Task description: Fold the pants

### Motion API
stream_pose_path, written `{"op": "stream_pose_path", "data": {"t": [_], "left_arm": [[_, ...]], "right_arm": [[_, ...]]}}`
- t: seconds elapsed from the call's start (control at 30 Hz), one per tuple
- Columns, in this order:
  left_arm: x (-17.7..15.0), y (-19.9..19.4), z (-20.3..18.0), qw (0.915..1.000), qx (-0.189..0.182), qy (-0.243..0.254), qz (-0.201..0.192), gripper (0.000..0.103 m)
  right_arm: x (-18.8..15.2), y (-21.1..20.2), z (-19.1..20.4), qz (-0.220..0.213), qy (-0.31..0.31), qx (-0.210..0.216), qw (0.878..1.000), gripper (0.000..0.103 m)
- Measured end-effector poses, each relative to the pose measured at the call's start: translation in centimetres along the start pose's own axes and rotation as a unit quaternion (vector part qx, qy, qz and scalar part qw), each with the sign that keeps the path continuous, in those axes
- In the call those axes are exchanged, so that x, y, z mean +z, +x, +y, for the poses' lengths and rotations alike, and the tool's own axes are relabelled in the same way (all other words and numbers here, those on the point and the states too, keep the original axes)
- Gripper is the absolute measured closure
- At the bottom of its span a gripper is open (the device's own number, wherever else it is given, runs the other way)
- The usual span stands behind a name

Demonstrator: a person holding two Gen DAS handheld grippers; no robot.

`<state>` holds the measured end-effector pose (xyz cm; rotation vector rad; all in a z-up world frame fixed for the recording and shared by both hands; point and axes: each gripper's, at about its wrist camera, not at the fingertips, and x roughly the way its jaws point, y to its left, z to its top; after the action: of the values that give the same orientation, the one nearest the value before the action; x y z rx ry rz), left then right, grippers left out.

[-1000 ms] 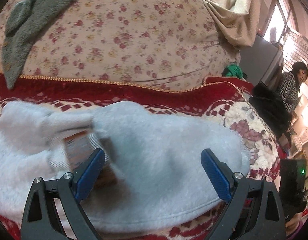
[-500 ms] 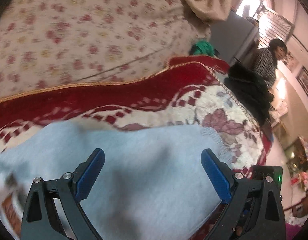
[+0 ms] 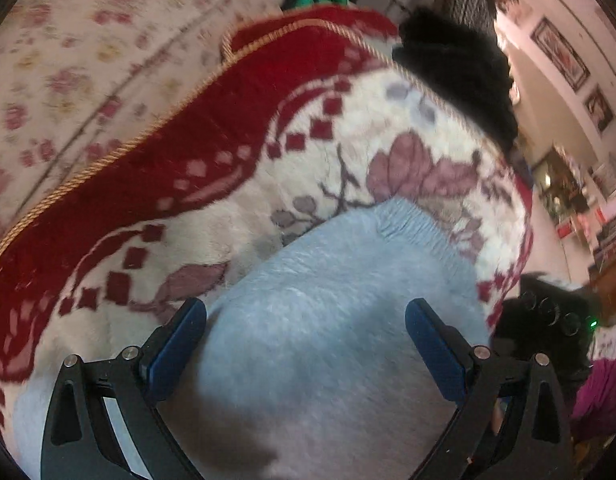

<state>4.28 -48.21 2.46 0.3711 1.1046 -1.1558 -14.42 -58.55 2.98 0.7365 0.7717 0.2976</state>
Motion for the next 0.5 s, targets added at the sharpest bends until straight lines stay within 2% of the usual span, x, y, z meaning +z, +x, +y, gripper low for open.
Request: {"op": "stream_pose_path", "data": {"t": [0.13,0.27,0.3,0.37,0.4,0.43,0.47,0.5], "left_arm": [[0.5,2.6,0.8,0.9991,-0.006,0.003,0.042,0.000],[0.8,4.5,2.1,0.9969,-0.027,-0.023,0.071,0.000],[0.7,4.7,2.4,0.9964,-0.031,-0.028,0.074,0.000],[0.5,5.2,2.5,0.9965,-0.030,-0.026,0.074,0.000],[0.4,5.3,2.5,0.9966,-0.029,-0.023,0.073,0.003],[0.4,5.4,2.4,0.9967,-0.028,-0.021,0.073,0.005],[0.3,5.3,2.4,0.9972,-0.024,-0.020,0.068,0.011],[0.3,5.2,2.4,0.9975,-0.022,-0.020,0.064,0.021]], "right_arm": [[0.4,0.2,-0.6,-0.005,0.017,0.008,1.000,0.005],[0.6,0.4,-0.9,-0.011,0.028,0.012,0.999,0.006],[0.6,0.3,-1.1,-0.011,0.031,0.012,0.999,0.010],[0.8,0.1,-1.8,-0.012,0.045,0.007,0.999,0.025],[0.8,0.0,-2.3,-0.011,0.054,0.011,0.998,0.037],[0.9,0.0,-2.6,-0.008,0.063,0.018,0.998,0.041],[0.9,-0.1,-2.7,-0.006,0.065,0.020,0.998,0.043],[0.9,0.0,-2.5,-0.006,0.060,0.018,0.998,0.047]]}}
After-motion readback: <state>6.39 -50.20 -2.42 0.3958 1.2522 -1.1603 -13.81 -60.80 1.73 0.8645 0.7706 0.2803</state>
